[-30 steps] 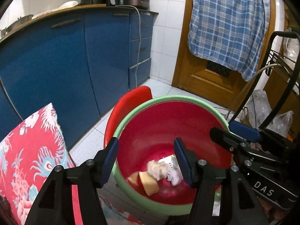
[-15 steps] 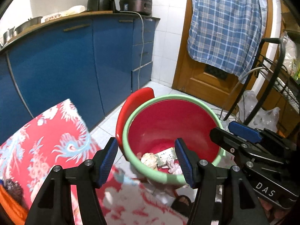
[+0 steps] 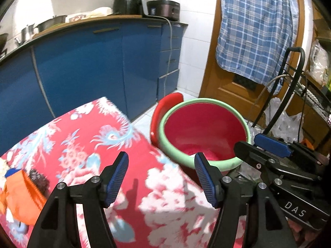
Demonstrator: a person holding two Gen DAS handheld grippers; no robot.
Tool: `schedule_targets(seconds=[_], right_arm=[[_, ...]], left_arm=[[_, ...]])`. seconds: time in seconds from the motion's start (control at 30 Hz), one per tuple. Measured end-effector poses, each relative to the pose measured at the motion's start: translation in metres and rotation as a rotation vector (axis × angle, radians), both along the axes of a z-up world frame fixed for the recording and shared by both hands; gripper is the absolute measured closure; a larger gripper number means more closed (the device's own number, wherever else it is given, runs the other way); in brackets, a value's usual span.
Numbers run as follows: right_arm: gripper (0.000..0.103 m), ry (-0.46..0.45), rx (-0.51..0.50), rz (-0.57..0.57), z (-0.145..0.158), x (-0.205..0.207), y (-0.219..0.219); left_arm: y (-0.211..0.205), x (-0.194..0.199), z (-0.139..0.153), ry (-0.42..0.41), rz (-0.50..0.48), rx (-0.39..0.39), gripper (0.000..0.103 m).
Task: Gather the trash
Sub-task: 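Move both open tools back over the table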
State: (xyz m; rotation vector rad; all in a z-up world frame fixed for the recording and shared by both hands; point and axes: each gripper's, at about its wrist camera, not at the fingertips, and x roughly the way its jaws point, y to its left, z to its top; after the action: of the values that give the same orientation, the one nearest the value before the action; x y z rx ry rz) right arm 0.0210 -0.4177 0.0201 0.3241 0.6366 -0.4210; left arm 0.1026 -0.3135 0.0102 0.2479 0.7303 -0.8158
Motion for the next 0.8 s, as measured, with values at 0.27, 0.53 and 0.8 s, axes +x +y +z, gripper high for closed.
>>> schedule_targets(seconds=[0.27,0.53,0.8], right_arm=[[0.049,0.009,-0.003,0.039,0.001,0.005,0.027],[0.049,0.013,-0.027,0.074,0.005,0.003,0.057],[0.049,0.012,-0.028,0.127,0.005,0.003,0.089]], left_arm=[[0.032,-0.001,-0.001,0.007,0.056,-0.006,0.034],[0.067,-0.01,0.001,-0.001,0.089,-0.025,0.034],[0.105,-0.016,0.002,-0.002,0.141,-0.035,0.034]])
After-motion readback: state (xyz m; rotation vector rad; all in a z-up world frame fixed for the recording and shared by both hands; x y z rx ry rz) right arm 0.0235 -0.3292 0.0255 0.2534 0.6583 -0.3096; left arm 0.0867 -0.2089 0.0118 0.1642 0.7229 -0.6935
